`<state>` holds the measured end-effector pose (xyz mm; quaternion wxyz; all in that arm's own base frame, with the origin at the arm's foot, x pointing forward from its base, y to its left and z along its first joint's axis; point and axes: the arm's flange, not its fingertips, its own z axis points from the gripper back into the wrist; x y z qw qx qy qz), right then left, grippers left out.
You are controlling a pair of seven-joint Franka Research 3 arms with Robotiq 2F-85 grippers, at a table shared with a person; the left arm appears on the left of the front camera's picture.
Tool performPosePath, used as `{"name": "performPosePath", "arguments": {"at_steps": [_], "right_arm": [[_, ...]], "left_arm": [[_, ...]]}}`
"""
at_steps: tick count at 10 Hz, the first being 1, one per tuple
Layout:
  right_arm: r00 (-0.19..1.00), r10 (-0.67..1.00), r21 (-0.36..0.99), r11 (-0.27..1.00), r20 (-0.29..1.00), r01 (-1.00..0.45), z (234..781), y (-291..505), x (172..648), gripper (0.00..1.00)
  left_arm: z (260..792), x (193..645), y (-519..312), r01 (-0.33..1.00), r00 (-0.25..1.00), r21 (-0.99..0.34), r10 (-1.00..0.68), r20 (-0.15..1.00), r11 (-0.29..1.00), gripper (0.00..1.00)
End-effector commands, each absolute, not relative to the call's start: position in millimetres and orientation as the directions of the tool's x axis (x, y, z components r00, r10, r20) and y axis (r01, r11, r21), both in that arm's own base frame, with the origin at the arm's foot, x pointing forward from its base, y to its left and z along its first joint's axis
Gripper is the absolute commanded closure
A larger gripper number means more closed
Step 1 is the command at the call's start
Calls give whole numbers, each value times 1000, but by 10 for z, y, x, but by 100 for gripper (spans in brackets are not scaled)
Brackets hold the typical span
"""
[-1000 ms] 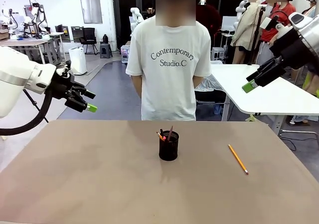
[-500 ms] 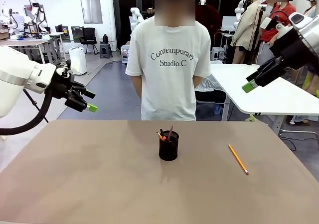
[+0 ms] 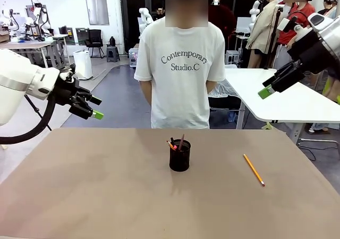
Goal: Place the pens into the pen holder.
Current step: Pick up a writing instrument from the table and place it into the Pen holder.
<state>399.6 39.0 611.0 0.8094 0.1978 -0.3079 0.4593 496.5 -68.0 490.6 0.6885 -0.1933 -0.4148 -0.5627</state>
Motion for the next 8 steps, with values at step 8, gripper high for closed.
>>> {"name": "performPosePath", "arguments": {"at_steps": [8], "right_arm": [[388, 622, 37, 500, 680, -865, 6110, 390, 3996, 0]], "left_arm": [[4924, 4966, -652, 939, 22, 193, -610, 792, 284, 0]]}}
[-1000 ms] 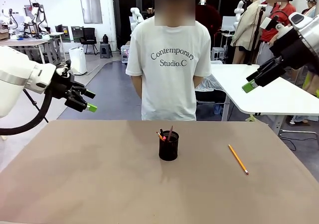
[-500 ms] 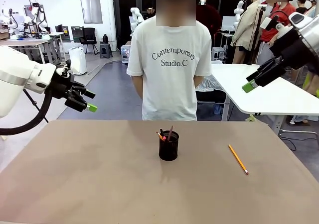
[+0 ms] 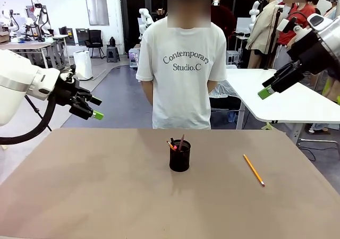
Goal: Place the pens into the pen holder.
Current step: Pick up a writing instrument from the table and place it into the Pen holder.
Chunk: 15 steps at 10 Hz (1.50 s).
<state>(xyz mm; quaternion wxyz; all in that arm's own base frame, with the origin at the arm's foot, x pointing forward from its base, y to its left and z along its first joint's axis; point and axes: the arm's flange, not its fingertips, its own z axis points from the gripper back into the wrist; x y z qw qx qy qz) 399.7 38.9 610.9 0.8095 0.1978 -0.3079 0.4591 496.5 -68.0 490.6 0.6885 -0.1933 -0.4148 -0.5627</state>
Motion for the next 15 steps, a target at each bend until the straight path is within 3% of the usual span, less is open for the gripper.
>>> {"name": "performPosePath", "arguments": {"at_steps": [1, 2, 4, 6, 9, 11, 13, 15], "right_arm": [[465, 598, 98, 541, 653, -835, 6172, 437, 4122, 0], [573, 565, 109, 650, 594, -752, 6215, 376, 4276, 0], [746, 457, 267, 735, 484, -624, 6127, 239, 4653, 0], [835, 432, 318, 783, 341, -535, 5837, 285, 4865, 0], [881, 445, 319, 821, 160, -473, 5419, 476, 5044, 0], [873, 487, 240, 845, 29, -479, 5222, 663, 5092, 0], [831, 550, 286, 786, 81, -548, 5272, 599, 5126, 0], [866, 496, 265, 828, 65, -494, 5070, 691, 5046, 0]], "left_arm": [[4924, 4966, -652, 939, 22, 193, -610, 792, 284, 0], [4924, 4966, -652, 939, 22, 193, -610, 792, 284, 0], [4924, 4966, -652, 939, 22, 193, -610, 792, 284, 0], [4924, 4966, -652, 939, 22, 193, -610, 792, 284, 0], [4924, 4966, -652, 939, 22, 193, -610, 792, 284, 0], [4924, 4966, -652, 939, 22, 193, -610, 792, 284, 0], [4924, 4966, -652, 939, 22, 193, -610, 792, 284, 0], [4924, 4966, -652, 939, 22, 193, -610, 792, 284, 0]]}}
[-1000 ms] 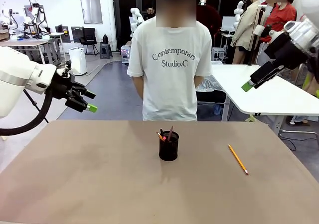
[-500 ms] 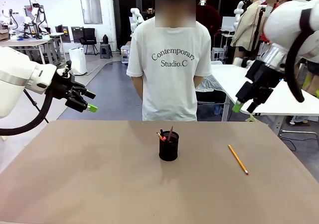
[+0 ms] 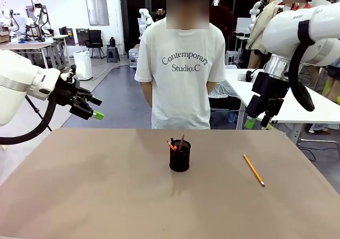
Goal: Place the pens into the pen holder.
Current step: Pick up a writing instrument from the table and place it into the Pen holder.
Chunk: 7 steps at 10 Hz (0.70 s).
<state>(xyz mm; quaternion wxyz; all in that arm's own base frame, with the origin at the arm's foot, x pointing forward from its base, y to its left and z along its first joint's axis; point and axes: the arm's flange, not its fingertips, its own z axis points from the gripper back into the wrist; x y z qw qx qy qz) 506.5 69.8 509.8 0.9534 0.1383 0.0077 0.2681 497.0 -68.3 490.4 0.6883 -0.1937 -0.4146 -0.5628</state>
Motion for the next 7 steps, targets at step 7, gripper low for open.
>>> {"name": "performPosePath", "arguments": {"at_steps": [7], "right_arm": [[995, 26, -177, 983, -98, -43, 4692, 1087, 5473, 0]], "left_arm": [[4924, 4966, -652, 939, 22, 193, -610, 792, 284, 0]]}}
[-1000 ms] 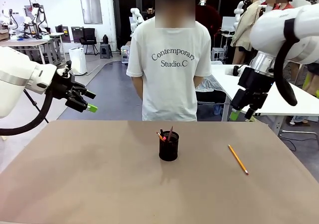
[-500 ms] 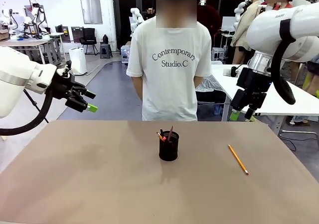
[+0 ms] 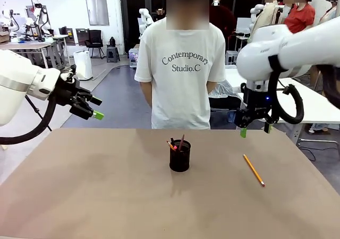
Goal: Place the pens into the pen holder.
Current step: Pick up a writing instrument from the table and place it into the Pen holder.
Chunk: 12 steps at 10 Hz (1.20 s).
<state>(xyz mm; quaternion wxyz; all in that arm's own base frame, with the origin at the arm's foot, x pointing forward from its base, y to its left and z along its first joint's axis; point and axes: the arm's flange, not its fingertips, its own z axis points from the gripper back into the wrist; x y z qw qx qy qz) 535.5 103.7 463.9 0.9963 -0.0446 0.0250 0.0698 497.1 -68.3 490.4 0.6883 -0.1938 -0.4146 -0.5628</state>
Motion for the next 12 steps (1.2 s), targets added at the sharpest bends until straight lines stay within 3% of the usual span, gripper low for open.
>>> {"name": "performPosePath", "arguments": {"at_steps": [1, 3, 4, 5, 6, 10, 12], "right_arm": [[994, 18, -160, 987, -107, -35, 4609, 1157, 5516, 0], [992, 38, -112, 992, -121, -51, 4478, 1109, 5611, 0], [996, 53, -44, 997, -65, -56, 4417, 1055, 5643, 0], [988, 145, -11, 989, -57, -146, 4425, 989, 5622, 0], [995, 34, -118, 992, -94, -45, 4382, 1091, 5572, 0], [994, 58, -90, 994, -93, -66, 4368, 1076, 5592, 0], [999, 5, -152, 988, 47, 2, 4151, 1074, 5600, 0]], "left_arm": [[4924, 4966, -652, 939, 22, 193, -610, 792, 284, 0], [4924, 4966, -652, 939, 22, 193, -610, 792, 284, 0], [4924, 4966, -652, 939, 22, 193, -610, 792, 284, 0], [4924, 4966, -652, 939, 22, 193, -610, 792, 284, 0], [4924, 4966, -652, 939, 22, 193, -610, 792, 284, 0], [4924, 4966, -652, 939, 22, 193, -610, 792, 284, 0], [4924, 4966, -652, 939, 22, 193, -610, 792, 284, 0]]}}
